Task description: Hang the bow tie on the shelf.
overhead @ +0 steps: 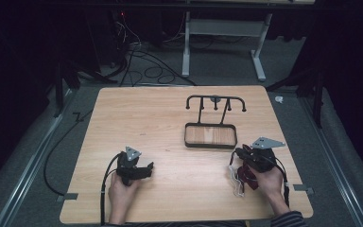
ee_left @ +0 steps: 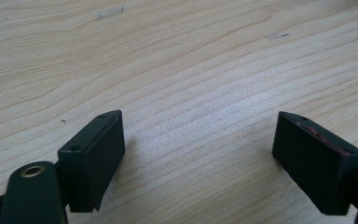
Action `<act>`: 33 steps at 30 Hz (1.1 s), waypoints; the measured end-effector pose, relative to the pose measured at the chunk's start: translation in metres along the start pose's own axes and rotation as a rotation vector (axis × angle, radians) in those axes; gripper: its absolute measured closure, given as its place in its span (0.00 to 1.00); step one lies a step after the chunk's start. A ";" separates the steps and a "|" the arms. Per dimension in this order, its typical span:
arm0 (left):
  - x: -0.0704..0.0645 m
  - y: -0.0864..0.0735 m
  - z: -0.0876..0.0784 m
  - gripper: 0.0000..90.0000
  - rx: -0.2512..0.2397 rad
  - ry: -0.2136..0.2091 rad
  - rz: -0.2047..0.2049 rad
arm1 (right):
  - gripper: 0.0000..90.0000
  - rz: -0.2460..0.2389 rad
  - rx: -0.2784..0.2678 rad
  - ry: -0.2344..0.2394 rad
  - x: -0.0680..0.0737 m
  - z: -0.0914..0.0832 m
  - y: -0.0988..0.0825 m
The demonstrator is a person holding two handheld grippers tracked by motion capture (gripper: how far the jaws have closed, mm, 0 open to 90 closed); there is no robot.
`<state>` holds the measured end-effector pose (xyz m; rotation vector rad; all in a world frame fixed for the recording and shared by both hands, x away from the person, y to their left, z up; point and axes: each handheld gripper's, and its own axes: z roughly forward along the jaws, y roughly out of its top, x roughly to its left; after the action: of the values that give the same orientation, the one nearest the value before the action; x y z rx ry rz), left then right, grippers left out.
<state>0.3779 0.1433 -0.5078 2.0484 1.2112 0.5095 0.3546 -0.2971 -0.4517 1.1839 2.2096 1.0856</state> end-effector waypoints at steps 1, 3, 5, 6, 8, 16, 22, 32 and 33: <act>0.000 0.000 0.000 0.19 0.000 0.000 0.000 | 1.00 -0.003 -0.009 -0.001 0.000 -0.002 0.002; 0.000 0.000 0.000 0.19 0.000 0.000 0.000 | 1.00 -0.005 -0.026 -0.004 0.000 -0.007 0.005; 0.000 0.000 0.000 0.19 0.000 0.000 0.000 | 1.00 -0.004 -0.037 -0.006 0.001 -0.011 0.008; 0.000 0.000 0.000 0.19 0.000 0.000 0.000 | 1.00 -0.010 -0.042 -0.005 0.001 -0.012 0.009; 0.000 0.000 0.000 0.19 0.000 0.000 0.000 | 1.00 -0.011 -0.051 -0.008 0.001 -0.015 0.011; 0.000 0.000 0.000 0.19 0.000 0.000 0.000 | 1.00 -0.032 -0.097 -0.018 0.003 -0.029 0.021; 0.000 0.000 0.000 0.19 0.000 0.000 0.000 | 1.00 -0.054 -0.128 -0.031 0.004 -0.039 0.031; 0.000 0.000 0.000 0.19 0.000 0.000 0.000 | 1.00 -0.081 -0.171 -0.031 0.009 -0.050 0.042; 0.000 0.000 0.000 0.19 0.000 0.000 0.000 | 1.00 -0.081 -0.175 -0.031 0.010 -0.050 0.044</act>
<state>0.3779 0.1433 -0.5078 2.0483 1.2110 0.5099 0.3386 -0.2967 -0.3862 1.0209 2.0731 1.1912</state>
